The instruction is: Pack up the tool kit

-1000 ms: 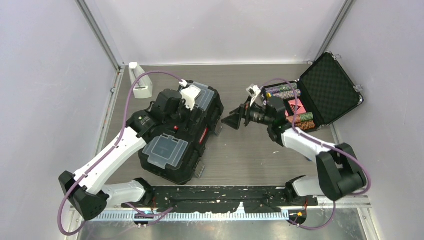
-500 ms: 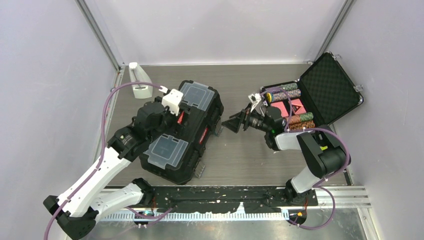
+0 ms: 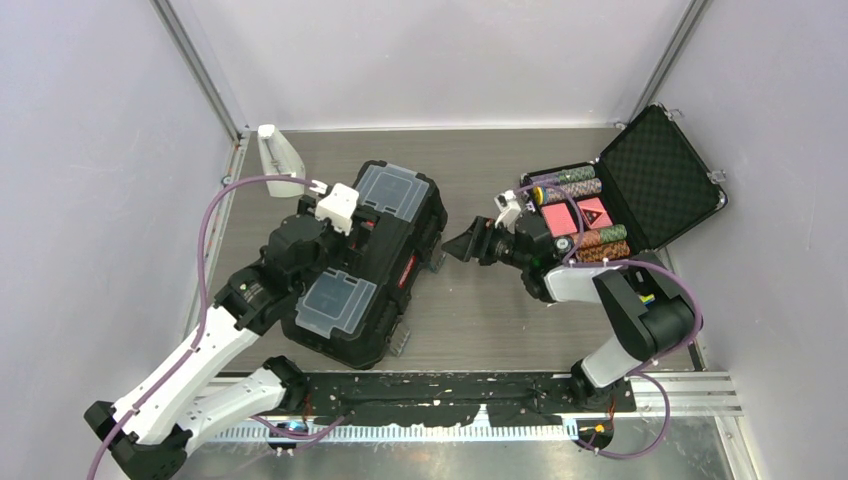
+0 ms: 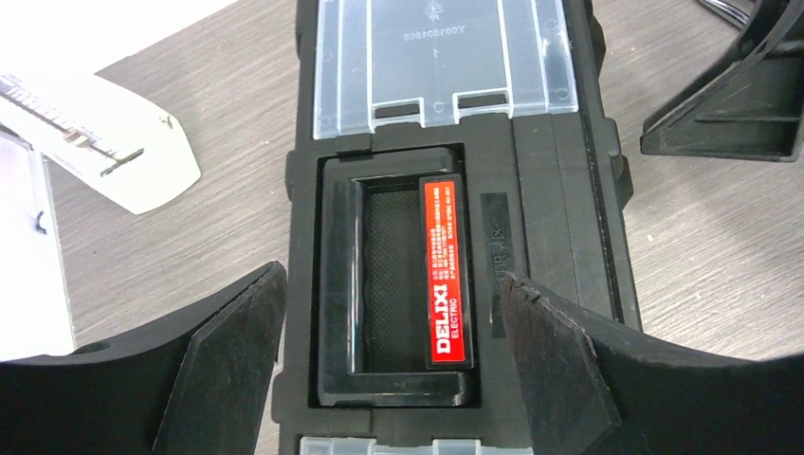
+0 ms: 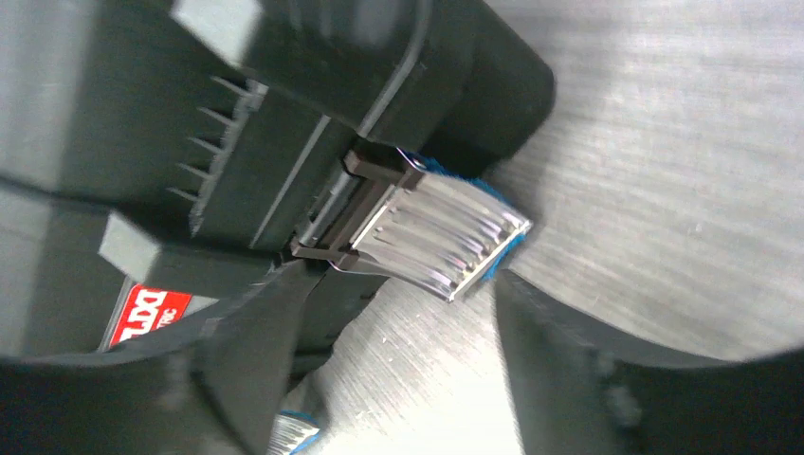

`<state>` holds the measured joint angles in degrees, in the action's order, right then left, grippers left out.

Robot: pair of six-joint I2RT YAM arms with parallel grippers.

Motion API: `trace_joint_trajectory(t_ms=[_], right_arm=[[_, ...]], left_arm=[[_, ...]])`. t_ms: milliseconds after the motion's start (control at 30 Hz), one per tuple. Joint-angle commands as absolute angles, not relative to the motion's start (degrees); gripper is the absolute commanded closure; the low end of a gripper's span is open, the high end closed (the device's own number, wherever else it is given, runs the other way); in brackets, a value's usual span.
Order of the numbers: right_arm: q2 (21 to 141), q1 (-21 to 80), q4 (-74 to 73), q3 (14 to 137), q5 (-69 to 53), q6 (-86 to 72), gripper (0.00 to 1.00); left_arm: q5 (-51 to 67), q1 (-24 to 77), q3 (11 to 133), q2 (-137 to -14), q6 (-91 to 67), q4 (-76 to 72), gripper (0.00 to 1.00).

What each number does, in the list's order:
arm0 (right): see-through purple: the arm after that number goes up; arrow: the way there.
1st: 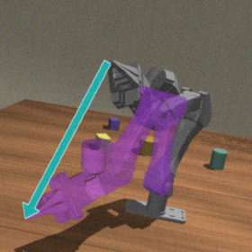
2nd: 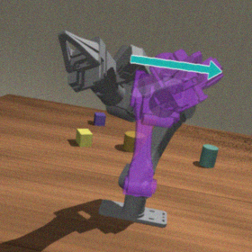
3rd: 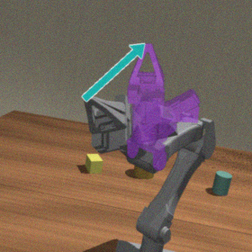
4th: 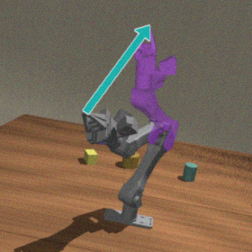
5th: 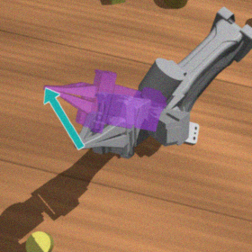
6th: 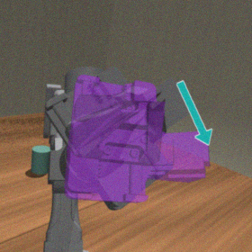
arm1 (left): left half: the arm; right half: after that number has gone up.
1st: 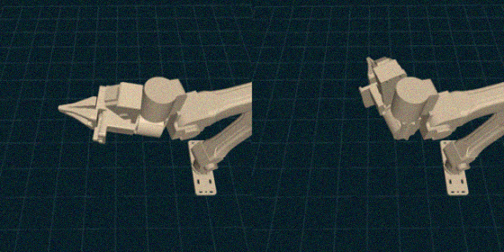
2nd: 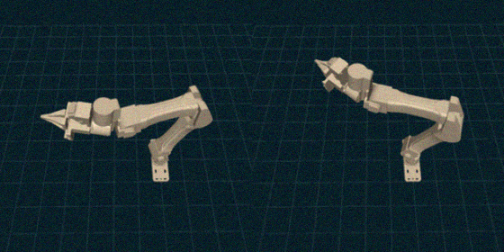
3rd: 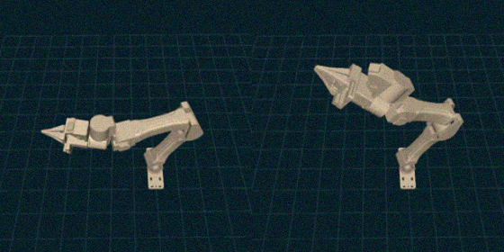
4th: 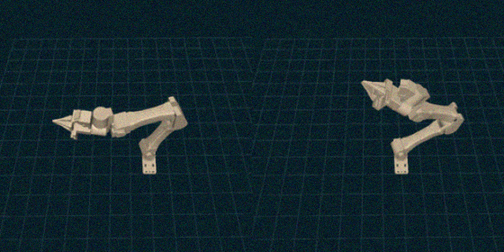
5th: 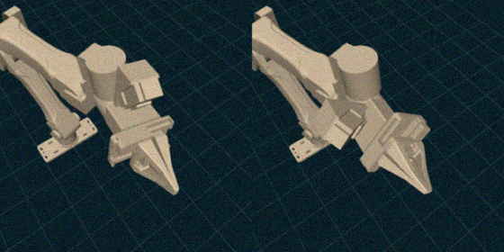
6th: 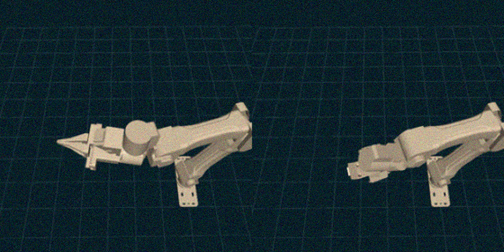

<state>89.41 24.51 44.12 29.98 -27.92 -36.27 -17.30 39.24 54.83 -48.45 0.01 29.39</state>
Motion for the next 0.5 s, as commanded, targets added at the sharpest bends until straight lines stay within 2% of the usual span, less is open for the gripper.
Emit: trace_joint_trajectory(t_ms=[0, 33, 100, 233, 467], right_arm=[[90.2, 27.4, 40.8, 30.0, -18.0, -50.4, 0.29], [90.5, 27.8, 39.3, 30.3, -16.4, -52.1, 0.37], [91.3, 28.5, 36.9, 31.2, -14.5, -53.9, 0.46], [95.4, 28.9, 36.4, 33.1, -15.0, -56.4, 0.57], [100.4, 29.8, 39.0, 33.9, -15.6, -58.5, 0.63]], left_arm=[[-20.0, 39.0, 54.9, -45.9, 1.8, 25.0, 0.17], [-20.4, 39.0, 54.3, -45.7, 1.8, 24.7, 0.17], [-20.9, 39.0, 53.3, -45.1, 1.8, 24.7, 0.17], [-22.2, 39.0, 52.0, -43.6, 2.1, 24.6, 0.17], [-25.1, 39.0, 51.0, -42.8, 3.0, 23.8, 0.17]])
